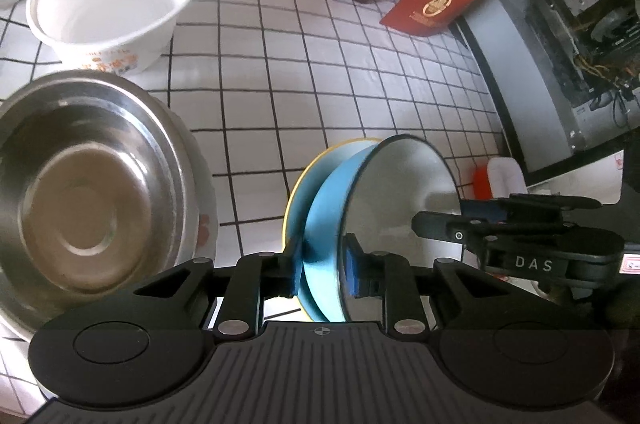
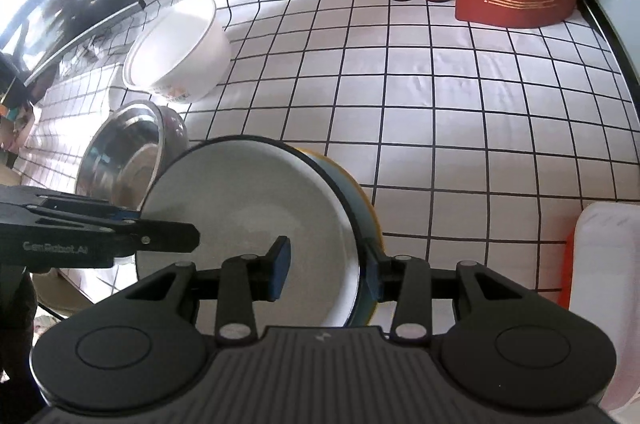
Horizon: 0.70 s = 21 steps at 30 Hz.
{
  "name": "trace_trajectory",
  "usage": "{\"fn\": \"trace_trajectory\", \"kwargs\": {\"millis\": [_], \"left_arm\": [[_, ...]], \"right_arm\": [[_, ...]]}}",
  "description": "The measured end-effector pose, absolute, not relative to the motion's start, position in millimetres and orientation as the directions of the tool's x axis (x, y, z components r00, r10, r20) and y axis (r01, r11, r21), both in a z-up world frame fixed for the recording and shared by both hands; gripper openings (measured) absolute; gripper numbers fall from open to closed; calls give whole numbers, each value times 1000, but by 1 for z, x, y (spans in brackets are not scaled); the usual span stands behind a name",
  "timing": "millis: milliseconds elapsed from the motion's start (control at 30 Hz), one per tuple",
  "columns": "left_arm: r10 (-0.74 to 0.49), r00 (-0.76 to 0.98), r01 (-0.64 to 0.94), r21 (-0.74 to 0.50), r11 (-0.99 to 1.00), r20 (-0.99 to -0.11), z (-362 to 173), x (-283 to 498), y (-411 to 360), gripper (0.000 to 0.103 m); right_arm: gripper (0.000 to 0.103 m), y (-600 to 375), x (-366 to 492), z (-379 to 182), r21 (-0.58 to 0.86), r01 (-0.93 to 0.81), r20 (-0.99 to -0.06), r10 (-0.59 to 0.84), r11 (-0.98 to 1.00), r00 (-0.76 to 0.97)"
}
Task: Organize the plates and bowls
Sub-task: 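Lower the blue bowl into the cream bowl and open both tools, then move both tools over to the rim of the plain white bowl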
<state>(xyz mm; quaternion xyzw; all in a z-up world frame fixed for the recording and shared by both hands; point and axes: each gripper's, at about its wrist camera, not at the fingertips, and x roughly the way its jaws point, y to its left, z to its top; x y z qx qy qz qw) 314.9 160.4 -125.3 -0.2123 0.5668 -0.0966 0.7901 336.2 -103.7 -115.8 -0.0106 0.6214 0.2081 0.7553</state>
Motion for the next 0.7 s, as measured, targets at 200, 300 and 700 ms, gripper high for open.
{"fn": "trace_trajectory", "kwargs": {"millis": [200, 300, 700], "left_arm": [[-382, 363, -85, -439, 895, -850, -119, 317, 165, 22], [-343, 395, -46, -392, 919, -852, -111, 317, 161, 22], [-259, 410, 43, -265, 963, -875, -121, 336, 152, 34]], "right_arm": [[40, -104, 334, -111, 232, -334, -940, 299, 914, 166], [40, -106, 333, -107, 225, -335, -938, 297, 915, 180], [41, -122, 323, -113, 160, -282, -937, 236, 946, 259]]}}
